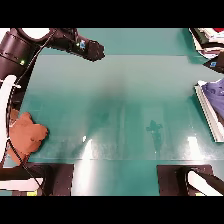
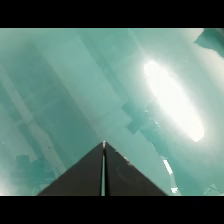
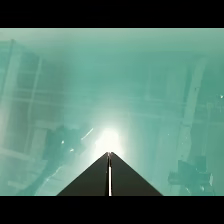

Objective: Fold the shirts.

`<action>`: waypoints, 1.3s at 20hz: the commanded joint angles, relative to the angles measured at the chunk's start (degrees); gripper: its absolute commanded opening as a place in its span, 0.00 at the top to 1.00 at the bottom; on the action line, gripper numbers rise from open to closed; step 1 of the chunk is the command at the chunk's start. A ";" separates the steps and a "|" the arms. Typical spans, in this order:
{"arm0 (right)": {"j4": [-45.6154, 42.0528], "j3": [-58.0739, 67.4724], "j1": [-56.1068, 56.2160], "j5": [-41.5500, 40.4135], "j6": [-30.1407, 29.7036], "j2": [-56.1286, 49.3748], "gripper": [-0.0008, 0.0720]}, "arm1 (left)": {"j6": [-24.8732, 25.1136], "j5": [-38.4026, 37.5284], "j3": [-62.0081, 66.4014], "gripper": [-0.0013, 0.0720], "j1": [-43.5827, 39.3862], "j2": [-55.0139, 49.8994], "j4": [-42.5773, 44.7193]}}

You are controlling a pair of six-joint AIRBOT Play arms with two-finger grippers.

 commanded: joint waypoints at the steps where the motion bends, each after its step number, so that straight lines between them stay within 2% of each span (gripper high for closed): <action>1: 0.07 0.07 0.04 -0.09 0.02 -0.02 0.97 | 0.02 0.02 0.02 0.95 0.04 0.02 0.00; 12: 0.04 0.07 0.04 1.27 0.04 -0.02 0.97 | 0.00 0.11 0.00 0.95 0.04 0.02 -0.04; 15: 0.09 0.07 0.04 1.62 0.04 -0.02 0.97 | 0.02 5.20 0.00 0.95 0.04 0.00 0.00; 19: 0.17 0.07 0.11 1.40 0.04 -0.02 0.97 | 0.04 3.37 0.02 0.95 0.04 0.13 0.37; 21: 0.15 0.07 0.11 1.66 0.04 -0.02 0.97 | 0.09 -1.62 0.07 0.95 0.46 0.48 0.90; 23: 0.17 0.07 0.11 1.68 0.04 -0.02 0.97 | -0.15 -12.52 0.00 0.95 2.36 2.23 3.56; 25: 0.15 0.07 0.11 1.66 0.04 -0.02 0.97 | -0.39 -23.37 -0.94 0.95 4.92 5.75 9.68; 26: 0.15 0.07 0.11 1.68 0.04 0.00 0.97 | -0.44 -26.16 -2.91 0.95 6.08 8.39 13.92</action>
